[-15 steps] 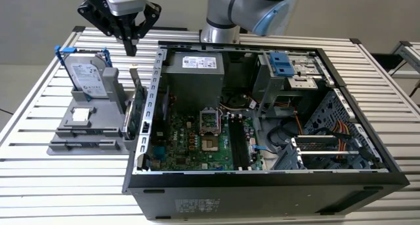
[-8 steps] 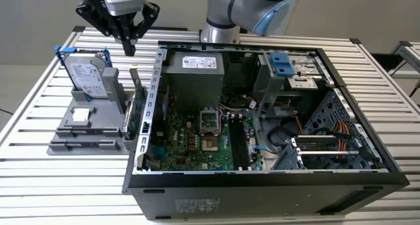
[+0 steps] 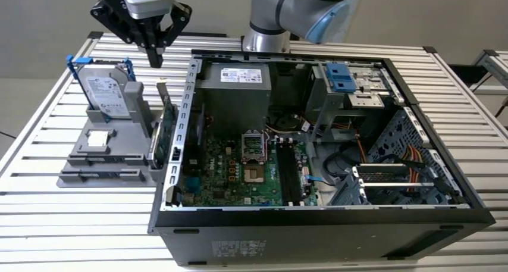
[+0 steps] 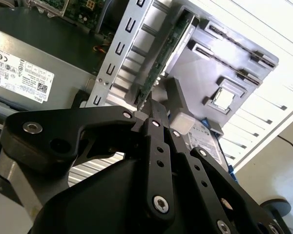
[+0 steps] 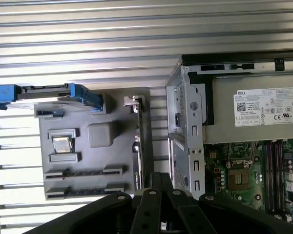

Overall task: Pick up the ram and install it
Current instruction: 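Reach for the ram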

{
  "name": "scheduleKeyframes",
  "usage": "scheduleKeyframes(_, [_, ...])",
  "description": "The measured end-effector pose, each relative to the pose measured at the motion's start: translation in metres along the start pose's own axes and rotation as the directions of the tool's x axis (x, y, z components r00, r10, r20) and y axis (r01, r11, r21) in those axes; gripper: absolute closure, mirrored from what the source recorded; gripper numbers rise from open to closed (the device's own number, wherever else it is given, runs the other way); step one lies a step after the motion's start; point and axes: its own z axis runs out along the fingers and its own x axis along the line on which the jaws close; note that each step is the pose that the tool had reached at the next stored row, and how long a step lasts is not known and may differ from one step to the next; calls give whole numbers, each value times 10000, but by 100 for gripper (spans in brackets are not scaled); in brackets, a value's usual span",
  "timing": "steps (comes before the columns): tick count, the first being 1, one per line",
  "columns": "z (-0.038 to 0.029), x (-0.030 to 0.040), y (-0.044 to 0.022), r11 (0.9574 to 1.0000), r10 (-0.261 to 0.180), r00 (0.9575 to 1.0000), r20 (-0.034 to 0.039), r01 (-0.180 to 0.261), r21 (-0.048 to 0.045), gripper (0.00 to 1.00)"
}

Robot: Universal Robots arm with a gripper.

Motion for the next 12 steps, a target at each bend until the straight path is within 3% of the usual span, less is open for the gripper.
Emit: scheduleKeyframes(12, [-2,90,-6,10000,-5,10000,0,5,0,100])
